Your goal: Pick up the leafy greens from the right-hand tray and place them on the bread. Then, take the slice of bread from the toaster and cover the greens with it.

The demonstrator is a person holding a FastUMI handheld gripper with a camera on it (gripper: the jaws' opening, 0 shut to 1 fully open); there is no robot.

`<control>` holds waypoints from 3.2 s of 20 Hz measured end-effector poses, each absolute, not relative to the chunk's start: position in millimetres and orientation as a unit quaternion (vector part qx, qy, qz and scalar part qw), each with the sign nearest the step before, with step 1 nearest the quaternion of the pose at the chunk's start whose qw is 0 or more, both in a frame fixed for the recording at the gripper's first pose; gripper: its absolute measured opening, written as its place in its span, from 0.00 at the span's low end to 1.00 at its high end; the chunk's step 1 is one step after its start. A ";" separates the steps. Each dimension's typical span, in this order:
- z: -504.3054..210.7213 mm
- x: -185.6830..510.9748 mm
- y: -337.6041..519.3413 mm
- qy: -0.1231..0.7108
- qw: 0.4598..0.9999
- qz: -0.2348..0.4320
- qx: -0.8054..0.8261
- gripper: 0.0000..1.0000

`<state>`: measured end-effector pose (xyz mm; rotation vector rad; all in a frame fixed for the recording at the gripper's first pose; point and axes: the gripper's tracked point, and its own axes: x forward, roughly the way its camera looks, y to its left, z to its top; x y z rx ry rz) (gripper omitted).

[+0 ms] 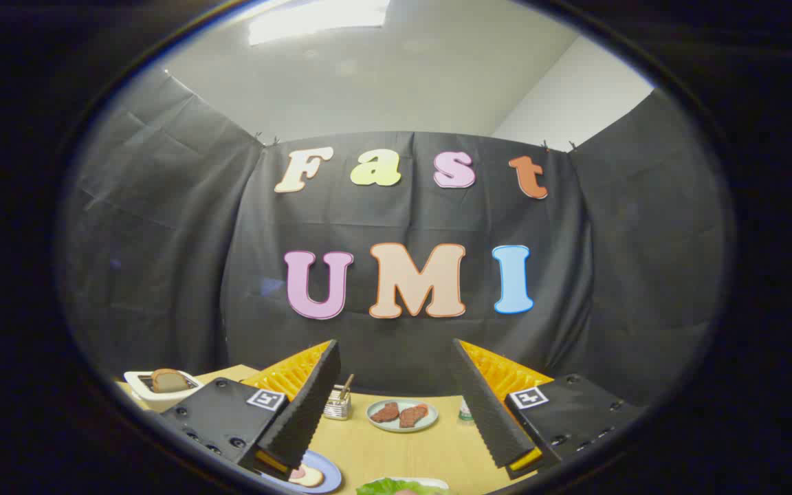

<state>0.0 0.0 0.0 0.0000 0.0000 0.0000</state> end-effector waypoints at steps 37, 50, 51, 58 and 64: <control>-96.5 17.4 -43.4 0.152 0.977 0.132 -0.068 1.00; -172.1 10.8 -26.6 0.251 0.921 0.274 -0.122 1.00; -180.2 7.6 -23.6 0.258 0.914 0.288 -0.126 1.00; -235.8 -16.0 -3.4 0.314 0.861 0.371 -0.151 1.00; -283.9 -30.6 -1.5 0.363 0.822 0.406 -0.170 1.00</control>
